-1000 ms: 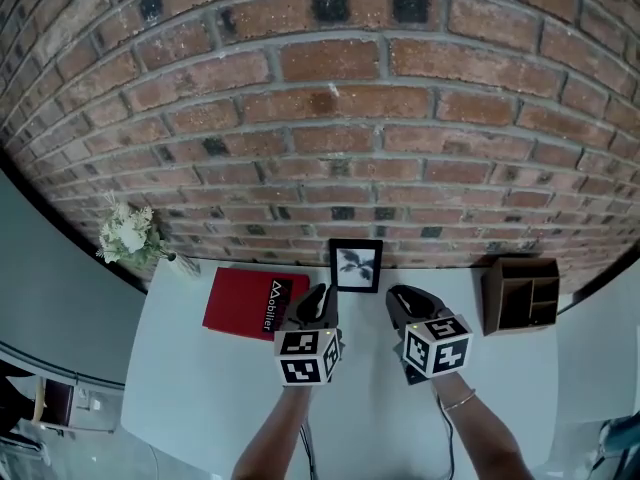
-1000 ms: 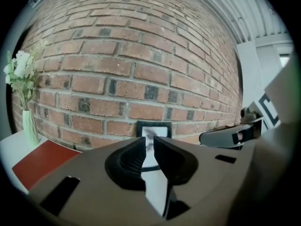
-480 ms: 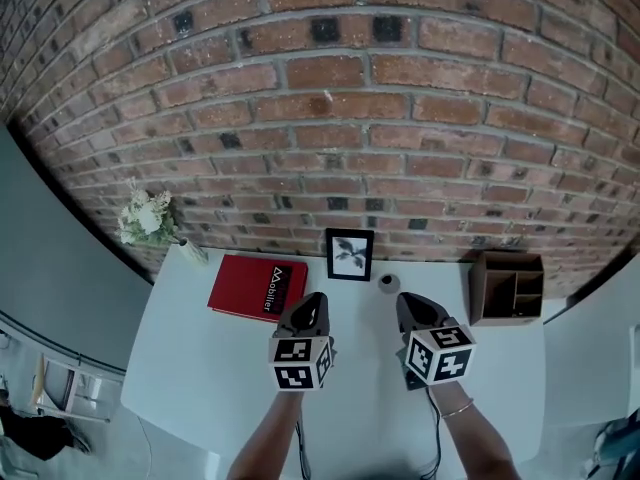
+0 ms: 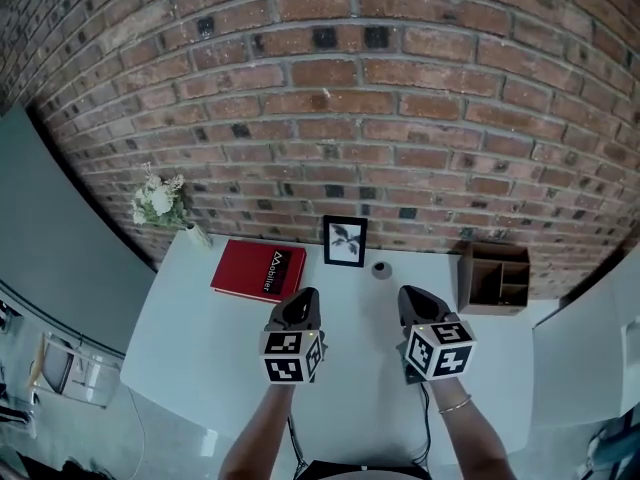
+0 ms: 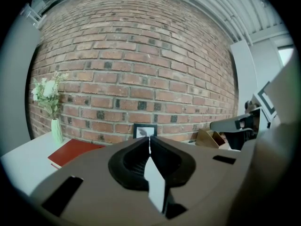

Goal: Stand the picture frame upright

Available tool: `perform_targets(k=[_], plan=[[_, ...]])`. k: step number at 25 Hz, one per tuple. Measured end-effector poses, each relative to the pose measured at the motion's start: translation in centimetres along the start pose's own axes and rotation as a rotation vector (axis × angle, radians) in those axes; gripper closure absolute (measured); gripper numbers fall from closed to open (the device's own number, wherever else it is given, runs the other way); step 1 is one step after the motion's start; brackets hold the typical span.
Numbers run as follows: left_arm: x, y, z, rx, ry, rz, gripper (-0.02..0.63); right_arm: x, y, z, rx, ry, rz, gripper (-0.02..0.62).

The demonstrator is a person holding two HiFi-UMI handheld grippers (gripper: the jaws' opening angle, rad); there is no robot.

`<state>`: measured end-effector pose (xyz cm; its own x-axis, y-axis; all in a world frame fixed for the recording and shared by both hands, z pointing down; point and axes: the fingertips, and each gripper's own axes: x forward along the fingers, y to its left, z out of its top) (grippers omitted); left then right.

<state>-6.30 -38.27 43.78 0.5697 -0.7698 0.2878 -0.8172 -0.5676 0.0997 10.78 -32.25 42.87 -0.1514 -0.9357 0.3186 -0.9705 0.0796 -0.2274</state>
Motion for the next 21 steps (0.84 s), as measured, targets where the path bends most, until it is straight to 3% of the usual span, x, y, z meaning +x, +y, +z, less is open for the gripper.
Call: perform_targets(k=[13,21], plan=[[-1.7,0.0,0.0,-0.005,-0.006,0.003,0.603,-1.9,0.4,-0.3,0.010,-0.014,-0.016,0.592],[-1.4,0.4,-1.0,-0.031,0.011,-0.047,0.577,-1.6,1.0,-1.0,0.002,-0.009,-0.044,0.592]])
